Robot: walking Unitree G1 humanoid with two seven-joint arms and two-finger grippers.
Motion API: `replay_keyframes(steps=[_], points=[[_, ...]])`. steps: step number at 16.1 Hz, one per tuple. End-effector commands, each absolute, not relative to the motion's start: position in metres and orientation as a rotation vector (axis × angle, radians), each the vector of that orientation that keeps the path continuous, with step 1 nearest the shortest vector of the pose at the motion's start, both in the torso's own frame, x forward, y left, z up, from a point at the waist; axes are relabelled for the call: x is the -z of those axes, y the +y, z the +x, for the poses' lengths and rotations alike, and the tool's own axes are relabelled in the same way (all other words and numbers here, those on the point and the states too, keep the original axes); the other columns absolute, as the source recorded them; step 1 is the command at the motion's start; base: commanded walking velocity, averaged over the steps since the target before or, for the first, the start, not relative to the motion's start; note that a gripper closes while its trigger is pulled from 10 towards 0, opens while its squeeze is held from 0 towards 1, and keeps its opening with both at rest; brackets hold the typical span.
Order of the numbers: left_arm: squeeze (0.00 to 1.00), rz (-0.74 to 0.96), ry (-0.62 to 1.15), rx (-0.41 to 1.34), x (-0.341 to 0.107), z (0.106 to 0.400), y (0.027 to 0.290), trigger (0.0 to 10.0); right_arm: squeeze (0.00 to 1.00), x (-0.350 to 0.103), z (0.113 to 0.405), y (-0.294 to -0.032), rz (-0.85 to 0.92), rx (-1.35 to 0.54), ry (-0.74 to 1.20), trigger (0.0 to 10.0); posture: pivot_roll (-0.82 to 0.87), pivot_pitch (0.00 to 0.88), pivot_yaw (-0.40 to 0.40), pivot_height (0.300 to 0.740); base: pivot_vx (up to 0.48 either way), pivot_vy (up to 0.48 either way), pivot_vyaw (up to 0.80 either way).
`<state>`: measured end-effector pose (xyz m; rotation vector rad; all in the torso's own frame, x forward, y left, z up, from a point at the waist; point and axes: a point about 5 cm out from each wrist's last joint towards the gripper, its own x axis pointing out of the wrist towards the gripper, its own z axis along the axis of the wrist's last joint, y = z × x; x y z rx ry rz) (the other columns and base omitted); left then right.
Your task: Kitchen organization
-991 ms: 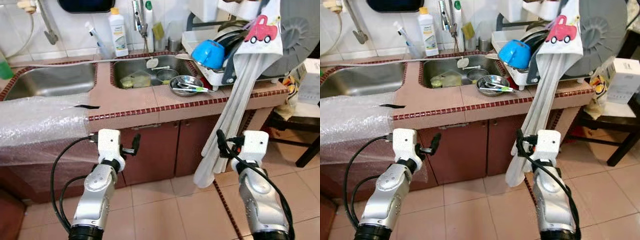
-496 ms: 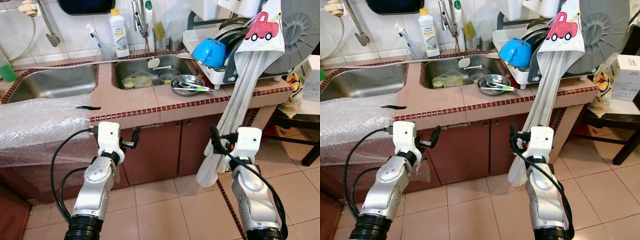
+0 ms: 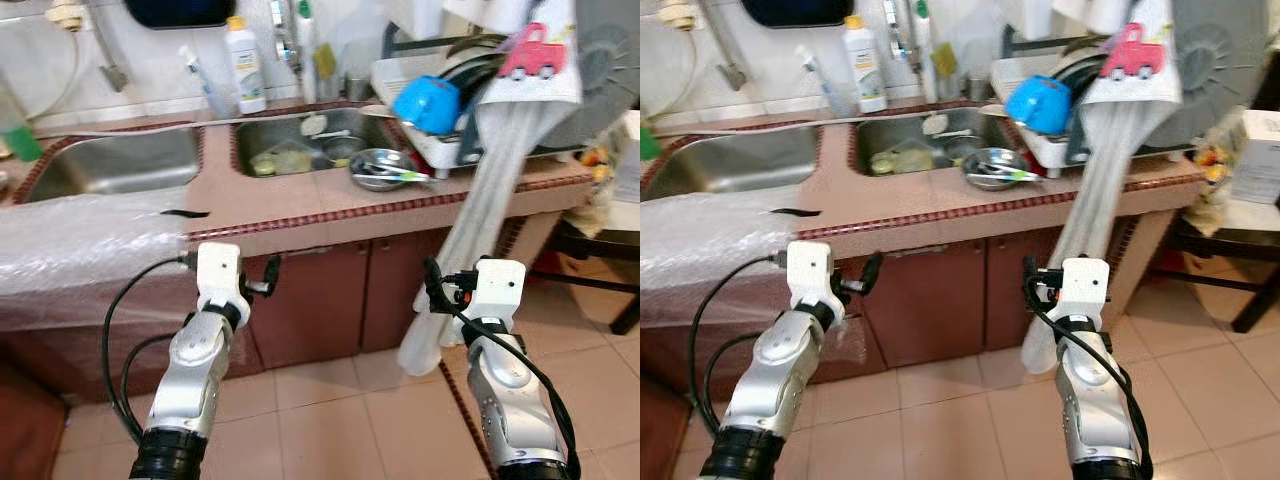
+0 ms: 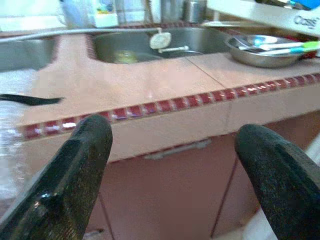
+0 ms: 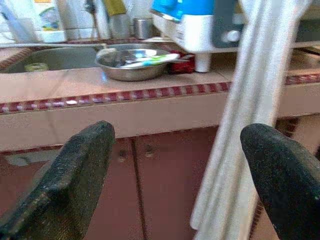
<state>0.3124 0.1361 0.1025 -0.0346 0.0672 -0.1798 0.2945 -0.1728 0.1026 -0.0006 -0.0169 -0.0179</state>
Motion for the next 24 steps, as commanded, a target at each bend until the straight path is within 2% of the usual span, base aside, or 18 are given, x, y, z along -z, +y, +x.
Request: replay_keyframes(steps=[1,17,21,24], points=[[0.00,-0.033,0.080,0.161,-0.101,0.313,0.141,10.0,0.00,-0.110,0.298,-0.167,0.006,0.001,-0.052,10.0,0.05,0.000,0.118,0.740,0.000,0.435,0.00],[0.00,-0.013,0.076,0.178,-0.102,0.318,0.135,10.0,0.00,-0.115,0.300,-0.164,-0.001,-0.018,-0.073,10.0,0.04,0.000,0.136,0.740,0.000,0.466,0.00],[0.00,-0.013,0.054,0.158,-0.103,0.316,0.136,10.0,0.00,-0.114,0.297,-0.159,-0.007,-0.051,-0.064,10.0,0.05,0.000,0.110,0.740,0.000,0.000,0.00],[0.00,-0.024,0.050,0.131,-0.102,0.314,0.138,10.0,0.00,-0.109,0.292,-0.155,-0.014,-0.075,-0.049,10.0,0.05,0.000,0.103,0.740,0.000,0.000,0.64]])
